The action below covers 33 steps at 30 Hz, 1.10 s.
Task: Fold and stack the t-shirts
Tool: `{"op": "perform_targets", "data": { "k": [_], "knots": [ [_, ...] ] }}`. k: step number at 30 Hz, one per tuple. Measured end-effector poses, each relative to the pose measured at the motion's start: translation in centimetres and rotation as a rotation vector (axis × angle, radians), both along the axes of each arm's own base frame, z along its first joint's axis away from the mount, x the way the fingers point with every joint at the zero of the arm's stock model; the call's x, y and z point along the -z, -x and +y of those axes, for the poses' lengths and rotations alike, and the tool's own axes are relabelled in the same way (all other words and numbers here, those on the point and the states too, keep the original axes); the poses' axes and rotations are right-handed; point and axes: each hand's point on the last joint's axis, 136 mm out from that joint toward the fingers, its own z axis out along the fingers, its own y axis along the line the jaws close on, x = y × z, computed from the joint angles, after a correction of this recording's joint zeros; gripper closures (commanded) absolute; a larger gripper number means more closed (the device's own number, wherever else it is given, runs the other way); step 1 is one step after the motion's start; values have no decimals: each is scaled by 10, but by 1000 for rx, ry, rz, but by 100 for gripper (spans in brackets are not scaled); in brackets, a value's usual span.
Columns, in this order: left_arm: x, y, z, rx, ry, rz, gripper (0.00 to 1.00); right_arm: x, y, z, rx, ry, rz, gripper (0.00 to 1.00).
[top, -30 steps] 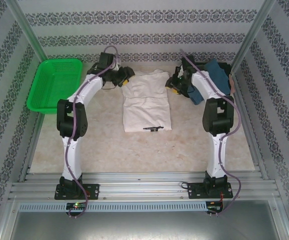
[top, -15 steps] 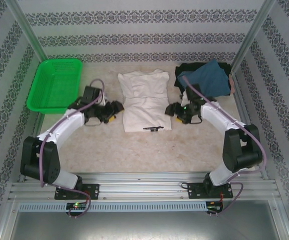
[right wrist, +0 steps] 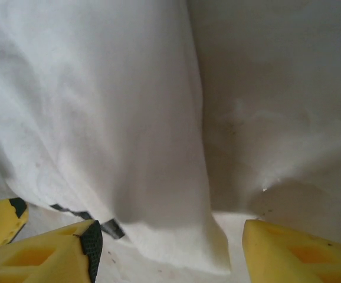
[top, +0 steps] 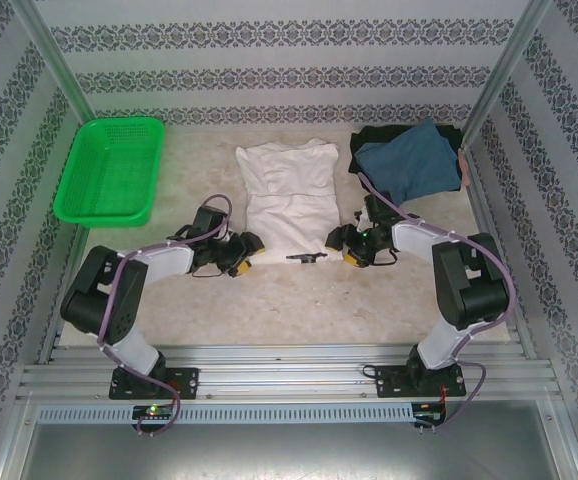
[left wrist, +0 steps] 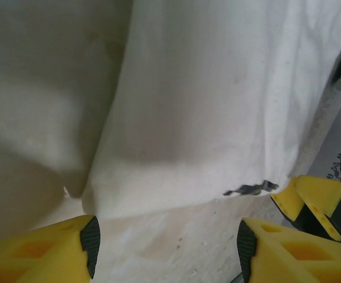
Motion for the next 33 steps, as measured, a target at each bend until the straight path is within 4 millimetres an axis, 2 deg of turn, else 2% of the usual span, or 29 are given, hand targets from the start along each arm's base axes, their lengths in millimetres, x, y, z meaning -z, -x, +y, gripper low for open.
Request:
{"op": "perform_targets", "data": {
  "k": [3, 6, 8, 10, 12, 14, 18, 21, 23, 26, 29, 33],
  "knots": [
    [12, -1, -4, -9, -5, 27, 44, 7, 0, 0, 6, 3, 21, 42],
    [13, -5, -5, -19, -7, 32, 53, 8, -2, 0, 12, 1, 26, 51],
    [14, -8, -7, -22, -15, 28, 65, 8, -7, 3, 11, -1, 25, 65],
    [15, -10, -7, -21, -23, 23, 81, 10, -12, 5, 16, -4, 28, 80],
    [14, -12, -6, -22, -38, 17, 92, 11, -13, 6, 17, -4, 31, 93],
    [13, -13, -3, -17, -60, 7, 100, 11, -13, 5, 20, -4, 35, 100],
    [3, -4, 8, -7, -121, -16, 100, 5, -8, 4, 20, -2, 42, 100],
    [-18, 6, 14, -10, -124, -69, 100, -11, 1, 5, 13, -11, 21, 100],
    [-25, 16, 16, -8, -122, -93, 100, -22, 11, 7, 7, -20, 5, 100],
    [-18, 41, 16, 10, -128, -76, 100, -29, 31, 11, -6, -25, 6, 100],
    [-3, 73, 17, 30, -149, -31, 100, -24, 62, 15, -19, -19, 50, 100],
    [-9, 106, 18, 44, -151, -25, 100, -16, 103, 17, -36, 10, 115, 100]
  ]
}}
